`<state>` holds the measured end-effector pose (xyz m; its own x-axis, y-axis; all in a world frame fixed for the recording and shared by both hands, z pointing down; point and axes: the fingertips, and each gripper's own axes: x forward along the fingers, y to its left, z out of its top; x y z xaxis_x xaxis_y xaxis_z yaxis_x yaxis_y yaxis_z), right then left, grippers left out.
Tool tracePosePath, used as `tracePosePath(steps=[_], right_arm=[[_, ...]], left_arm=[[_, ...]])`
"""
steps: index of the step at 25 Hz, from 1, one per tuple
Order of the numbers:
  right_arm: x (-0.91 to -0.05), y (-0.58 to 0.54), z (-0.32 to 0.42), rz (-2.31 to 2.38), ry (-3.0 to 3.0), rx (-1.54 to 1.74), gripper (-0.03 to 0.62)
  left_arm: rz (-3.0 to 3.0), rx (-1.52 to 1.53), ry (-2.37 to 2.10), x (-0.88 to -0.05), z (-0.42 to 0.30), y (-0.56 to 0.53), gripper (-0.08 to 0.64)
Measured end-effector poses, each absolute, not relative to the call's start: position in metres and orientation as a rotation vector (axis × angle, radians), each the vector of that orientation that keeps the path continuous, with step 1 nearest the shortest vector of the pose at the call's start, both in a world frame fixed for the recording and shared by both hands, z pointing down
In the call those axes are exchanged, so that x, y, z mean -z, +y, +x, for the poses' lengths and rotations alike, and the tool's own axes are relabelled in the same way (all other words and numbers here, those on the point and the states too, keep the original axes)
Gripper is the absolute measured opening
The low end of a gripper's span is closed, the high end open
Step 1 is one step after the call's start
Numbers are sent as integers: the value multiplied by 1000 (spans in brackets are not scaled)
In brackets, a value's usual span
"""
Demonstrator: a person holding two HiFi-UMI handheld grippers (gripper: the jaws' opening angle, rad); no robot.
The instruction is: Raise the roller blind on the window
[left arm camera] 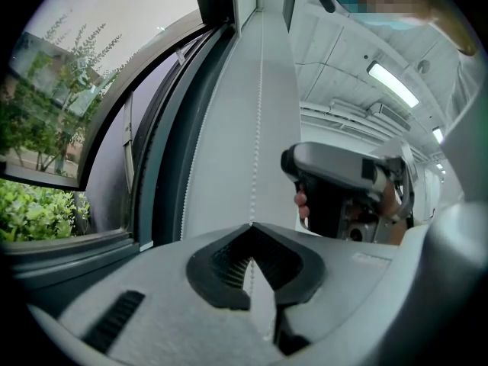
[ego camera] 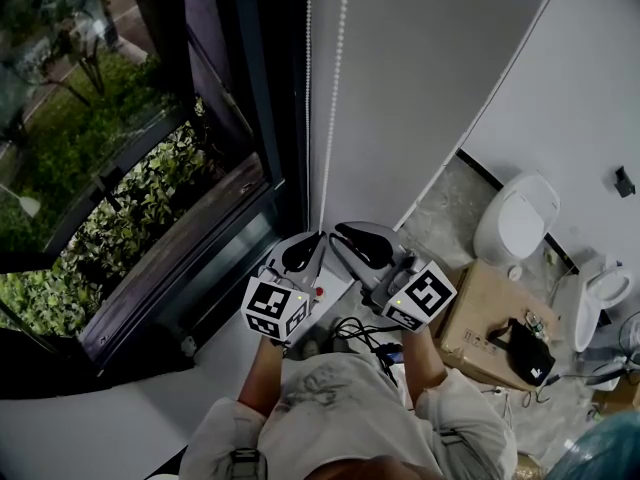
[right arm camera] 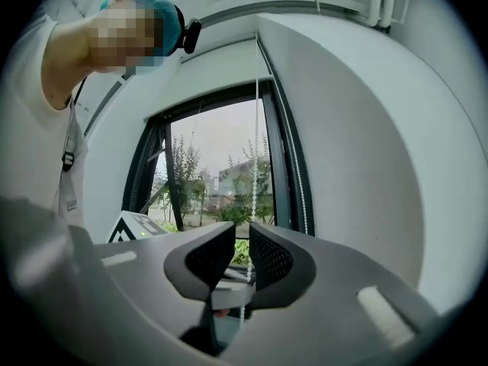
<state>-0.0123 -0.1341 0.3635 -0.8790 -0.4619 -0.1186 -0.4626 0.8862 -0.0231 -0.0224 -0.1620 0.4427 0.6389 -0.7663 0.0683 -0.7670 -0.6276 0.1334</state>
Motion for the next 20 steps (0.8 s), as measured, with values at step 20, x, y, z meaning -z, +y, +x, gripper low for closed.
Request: tracePosePath(steps=[20], right_arm=[[-291, -166, -36, -739, 2838, -182, 20]], left_arm=[[2707, -2, -1274, -444, -20, -161, 9]])
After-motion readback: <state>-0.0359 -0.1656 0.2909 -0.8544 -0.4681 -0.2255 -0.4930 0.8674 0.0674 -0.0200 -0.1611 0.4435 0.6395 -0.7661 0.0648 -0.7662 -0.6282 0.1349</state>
